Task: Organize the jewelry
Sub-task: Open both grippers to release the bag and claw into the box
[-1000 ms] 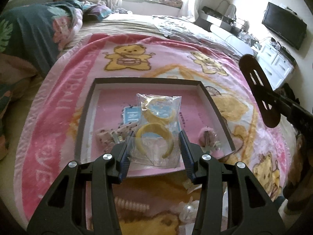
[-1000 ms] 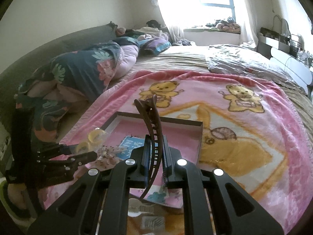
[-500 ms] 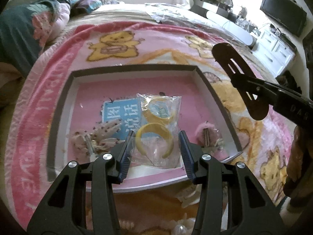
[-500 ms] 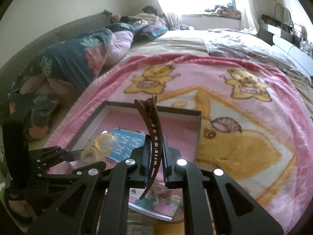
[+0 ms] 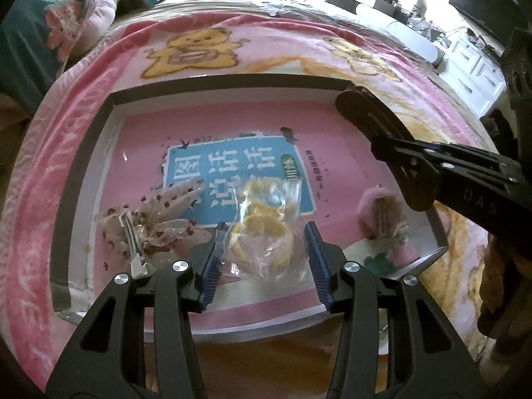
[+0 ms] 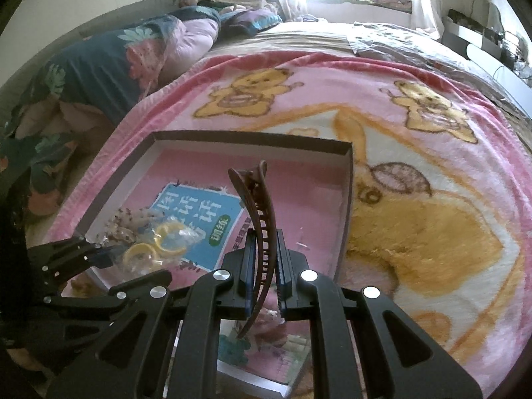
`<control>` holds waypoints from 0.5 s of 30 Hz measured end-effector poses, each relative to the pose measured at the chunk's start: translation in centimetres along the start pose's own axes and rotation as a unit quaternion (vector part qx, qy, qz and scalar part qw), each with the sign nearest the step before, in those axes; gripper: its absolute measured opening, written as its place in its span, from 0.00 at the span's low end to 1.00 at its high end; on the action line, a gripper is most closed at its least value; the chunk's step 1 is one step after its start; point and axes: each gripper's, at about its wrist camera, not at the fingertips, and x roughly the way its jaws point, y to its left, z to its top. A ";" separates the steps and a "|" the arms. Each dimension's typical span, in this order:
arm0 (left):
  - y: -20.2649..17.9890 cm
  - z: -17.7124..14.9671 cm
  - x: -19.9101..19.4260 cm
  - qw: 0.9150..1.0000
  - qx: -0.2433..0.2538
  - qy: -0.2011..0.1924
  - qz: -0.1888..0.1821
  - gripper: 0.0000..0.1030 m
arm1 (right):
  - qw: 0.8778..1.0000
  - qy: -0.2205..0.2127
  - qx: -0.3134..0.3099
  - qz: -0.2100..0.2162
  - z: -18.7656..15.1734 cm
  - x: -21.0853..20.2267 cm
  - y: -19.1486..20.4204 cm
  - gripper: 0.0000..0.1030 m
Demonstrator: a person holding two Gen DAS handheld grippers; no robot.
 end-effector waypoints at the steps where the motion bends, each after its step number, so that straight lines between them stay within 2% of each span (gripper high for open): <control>1: 0.1 -0.1 0.1 1.000 -0.001 0.001 0.001 0.37 | 1.000 0.002 0.000 0.000 -0.1 0.1 0.0 0.10; 7: 0.5 -0.5 -0.2 1.000 -0.007 0.005 0.004 0.39 | 1.000 0.008 0.005 0.000 -0.3 0.6 0.0 0.10; 11: 0.9 -0.9 -1.0 1.000 -0.012 0.001 0.007 0.51 | 1.000 0.008 0.006 -0.001 -0.3 0.7 -0.1 0.10; 15: 1.4 -1.3 -2.2 1.000 -0.022 -0.008 0.012 0.56 | 1.000 0.015 0.008 0.001 -0.5 1.0 -0.1 0.11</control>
